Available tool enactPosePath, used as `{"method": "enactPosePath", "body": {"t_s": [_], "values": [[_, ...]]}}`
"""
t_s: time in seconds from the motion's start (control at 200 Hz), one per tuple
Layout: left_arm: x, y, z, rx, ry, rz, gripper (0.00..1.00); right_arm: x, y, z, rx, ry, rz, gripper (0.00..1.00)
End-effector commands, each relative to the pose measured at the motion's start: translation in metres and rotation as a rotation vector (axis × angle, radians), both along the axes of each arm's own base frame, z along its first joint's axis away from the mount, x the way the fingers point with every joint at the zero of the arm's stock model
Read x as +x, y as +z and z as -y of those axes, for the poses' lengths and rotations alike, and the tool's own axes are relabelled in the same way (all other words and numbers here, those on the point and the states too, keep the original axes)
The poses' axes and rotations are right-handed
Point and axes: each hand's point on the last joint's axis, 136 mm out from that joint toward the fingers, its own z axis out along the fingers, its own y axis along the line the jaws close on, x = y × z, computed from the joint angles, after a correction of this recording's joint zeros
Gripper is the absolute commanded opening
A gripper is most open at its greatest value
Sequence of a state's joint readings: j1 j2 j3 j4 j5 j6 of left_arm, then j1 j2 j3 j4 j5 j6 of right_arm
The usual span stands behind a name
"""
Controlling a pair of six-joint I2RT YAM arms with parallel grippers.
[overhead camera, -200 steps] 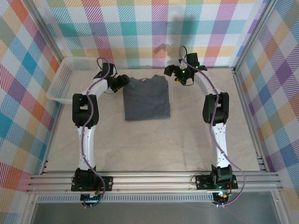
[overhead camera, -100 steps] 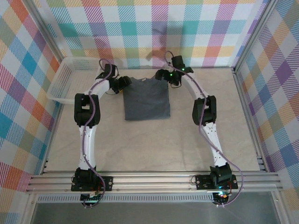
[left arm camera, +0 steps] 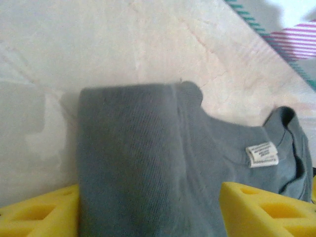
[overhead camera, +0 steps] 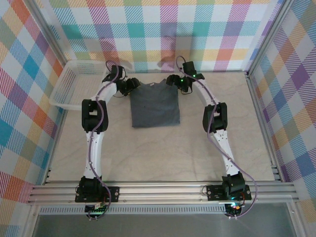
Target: Fold the inside-out t-shirt
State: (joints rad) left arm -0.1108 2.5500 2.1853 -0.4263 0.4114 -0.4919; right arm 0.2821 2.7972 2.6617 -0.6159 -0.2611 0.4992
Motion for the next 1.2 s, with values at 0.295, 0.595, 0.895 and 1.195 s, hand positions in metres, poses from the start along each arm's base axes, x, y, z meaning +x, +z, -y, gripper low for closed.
{"method": "enactPosePath", "body": {"t_s": [0.295,0.595,0.895,1.195], "values": [[0.001,-0.006,0.054,-0.19,-0.107,-0.012,0.43,-0.007,-0.018,-0.02,0.157,0.005,-0.107,0.52],[0.005,0.017,0.058,-0.23,-0.102,0.001,0.1,-0.011,0.022,-0.015,0.183,0.014,-0.093,0.0],[-0.005,0.1,0.05,-0.28,-0.093,0.08,0.0,-0.039,0.101,-0.006,0.25,0.075,-0.092,0.0],[-0.042,0.138,0.049,-0.355,-0.081,0.166,0.0,-0.079,0.126,-0.012,0.3,0.171,-0.163,0.0]]}}
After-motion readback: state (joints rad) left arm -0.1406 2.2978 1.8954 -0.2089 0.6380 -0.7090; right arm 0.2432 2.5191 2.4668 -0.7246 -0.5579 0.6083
